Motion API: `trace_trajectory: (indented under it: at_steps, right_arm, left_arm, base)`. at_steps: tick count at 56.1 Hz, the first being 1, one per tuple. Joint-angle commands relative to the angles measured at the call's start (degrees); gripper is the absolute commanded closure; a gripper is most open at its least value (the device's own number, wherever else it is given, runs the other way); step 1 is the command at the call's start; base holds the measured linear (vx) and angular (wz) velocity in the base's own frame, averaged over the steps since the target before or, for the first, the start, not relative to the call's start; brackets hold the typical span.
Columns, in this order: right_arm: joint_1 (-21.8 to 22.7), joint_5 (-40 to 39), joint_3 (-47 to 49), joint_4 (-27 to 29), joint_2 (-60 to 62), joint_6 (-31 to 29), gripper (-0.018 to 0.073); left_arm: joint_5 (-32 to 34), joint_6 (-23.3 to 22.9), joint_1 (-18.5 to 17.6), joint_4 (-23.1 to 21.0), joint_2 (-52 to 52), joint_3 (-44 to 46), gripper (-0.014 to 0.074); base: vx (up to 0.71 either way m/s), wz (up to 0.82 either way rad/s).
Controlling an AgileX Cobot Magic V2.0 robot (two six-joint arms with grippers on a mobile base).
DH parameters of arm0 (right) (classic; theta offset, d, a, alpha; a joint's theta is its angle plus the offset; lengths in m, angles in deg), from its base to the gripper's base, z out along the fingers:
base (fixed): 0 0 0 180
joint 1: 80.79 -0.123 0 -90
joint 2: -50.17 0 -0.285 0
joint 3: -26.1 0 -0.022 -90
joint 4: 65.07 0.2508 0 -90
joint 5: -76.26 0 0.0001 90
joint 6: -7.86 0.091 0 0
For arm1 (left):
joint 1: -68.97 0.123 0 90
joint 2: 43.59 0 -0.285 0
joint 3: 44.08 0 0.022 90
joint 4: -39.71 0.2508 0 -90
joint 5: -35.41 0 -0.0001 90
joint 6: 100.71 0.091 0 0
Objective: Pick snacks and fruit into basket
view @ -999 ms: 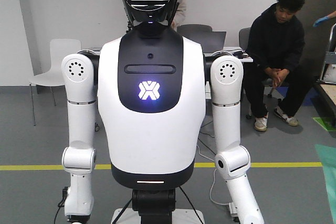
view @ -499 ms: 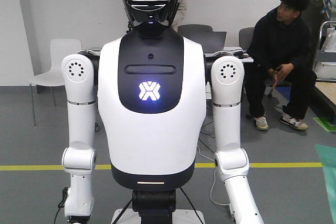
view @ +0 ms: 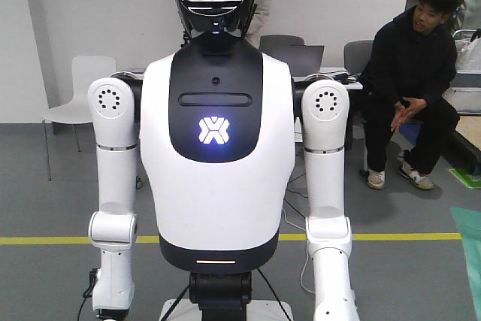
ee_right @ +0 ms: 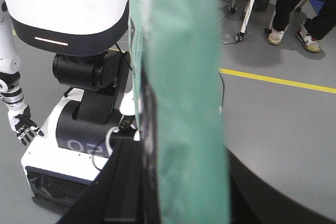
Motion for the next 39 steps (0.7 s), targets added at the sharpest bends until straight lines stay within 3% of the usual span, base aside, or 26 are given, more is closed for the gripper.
trace_trajectory:
  at_steps: [1, 39]
  right_arm:
    - [-0.11, -5.31, 1.69, -0.42, -0.19, -0.44, 0.0568]
    - [-0.11, -5.31, 1.69, -0.42, -0.19, -0.44, 0.0568]
  left_arm:
    - [5.27, -0.02, -0.03, 0.53, -0.29, 2.07, 0.0398]
    - [5.27, -0.02, -0.03, 0.53, -0.29, 2.07, 0.0398]
  base:
    - [0.0, 0.0]
    - [0.0, 0.0]
